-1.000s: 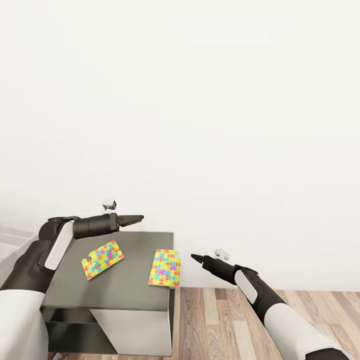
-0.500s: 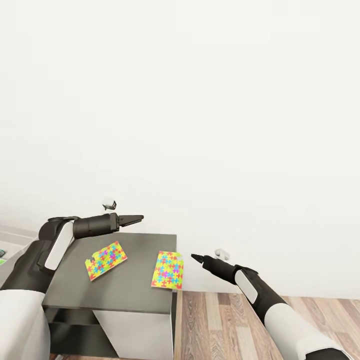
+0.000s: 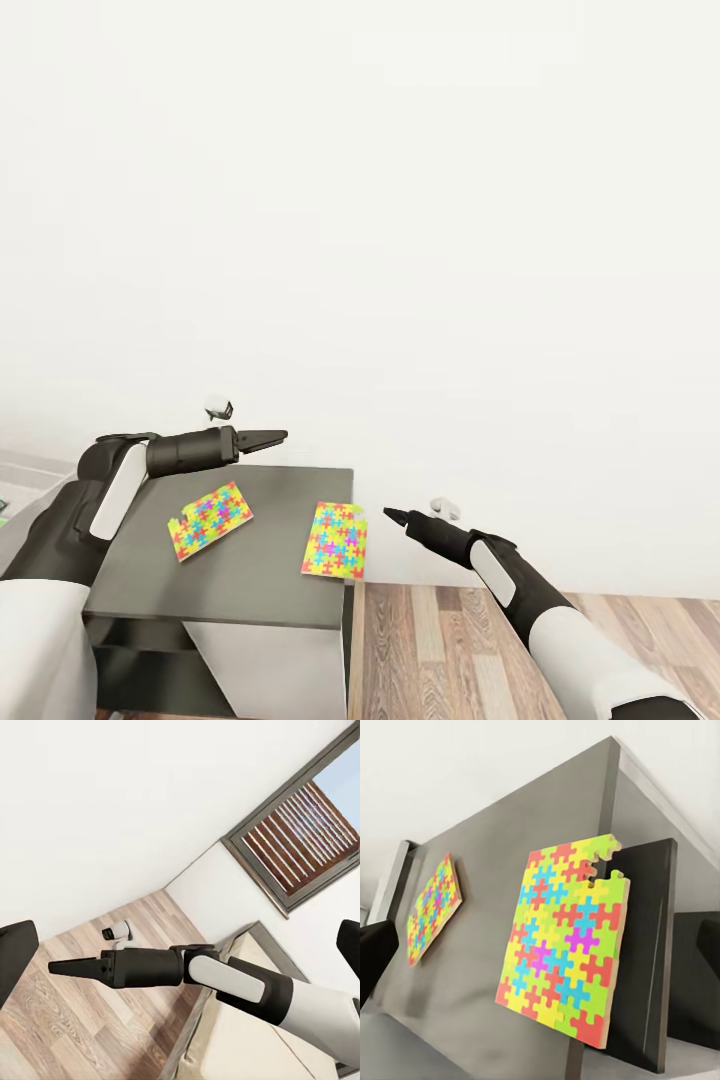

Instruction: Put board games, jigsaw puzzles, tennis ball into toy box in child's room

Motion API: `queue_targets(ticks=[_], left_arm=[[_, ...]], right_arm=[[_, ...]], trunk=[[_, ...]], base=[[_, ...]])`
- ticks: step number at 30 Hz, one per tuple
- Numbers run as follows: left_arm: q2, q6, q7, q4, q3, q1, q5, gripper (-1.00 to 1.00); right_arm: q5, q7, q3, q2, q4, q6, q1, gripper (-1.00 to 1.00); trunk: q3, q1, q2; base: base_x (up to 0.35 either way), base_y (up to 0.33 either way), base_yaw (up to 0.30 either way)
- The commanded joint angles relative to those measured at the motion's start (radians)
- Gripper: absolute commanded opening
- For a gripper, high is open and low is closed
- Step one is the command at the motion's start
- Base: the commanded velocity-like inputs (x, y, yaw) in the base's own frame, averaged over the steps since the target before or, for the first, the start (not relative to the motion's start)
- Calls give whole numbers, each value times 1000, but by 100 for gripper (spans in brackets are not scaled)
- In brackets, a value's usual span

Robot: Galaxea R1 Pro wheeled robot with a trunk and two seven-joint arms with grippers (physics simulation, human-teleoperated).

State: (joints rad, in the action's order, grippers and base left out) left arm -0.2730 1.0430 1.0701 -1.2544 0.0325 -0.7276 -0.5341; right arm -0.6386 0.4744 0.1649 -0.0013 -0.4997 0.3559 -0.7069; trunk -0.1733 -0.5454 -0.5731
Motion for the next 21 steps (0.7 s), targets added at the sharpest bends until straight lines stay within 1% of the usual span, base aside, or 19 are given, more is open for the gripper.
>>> queue_targets(ticks=[1, 21], left_arm=[[-1, 4, 2, 0, 1, -1, -1, 100], [0, 4, 2, 0, 1, -1, -1, 100]], right_arm=[[-4, 0, 1, 0, 0, 5, -1, 100], [-12, 9, -1, -3, 1, 14, 0, 100]], trunk=[[-5, -4, -9], [-68, -81, -149]], base=[[0, 0, 0], [0, 0, 0]])
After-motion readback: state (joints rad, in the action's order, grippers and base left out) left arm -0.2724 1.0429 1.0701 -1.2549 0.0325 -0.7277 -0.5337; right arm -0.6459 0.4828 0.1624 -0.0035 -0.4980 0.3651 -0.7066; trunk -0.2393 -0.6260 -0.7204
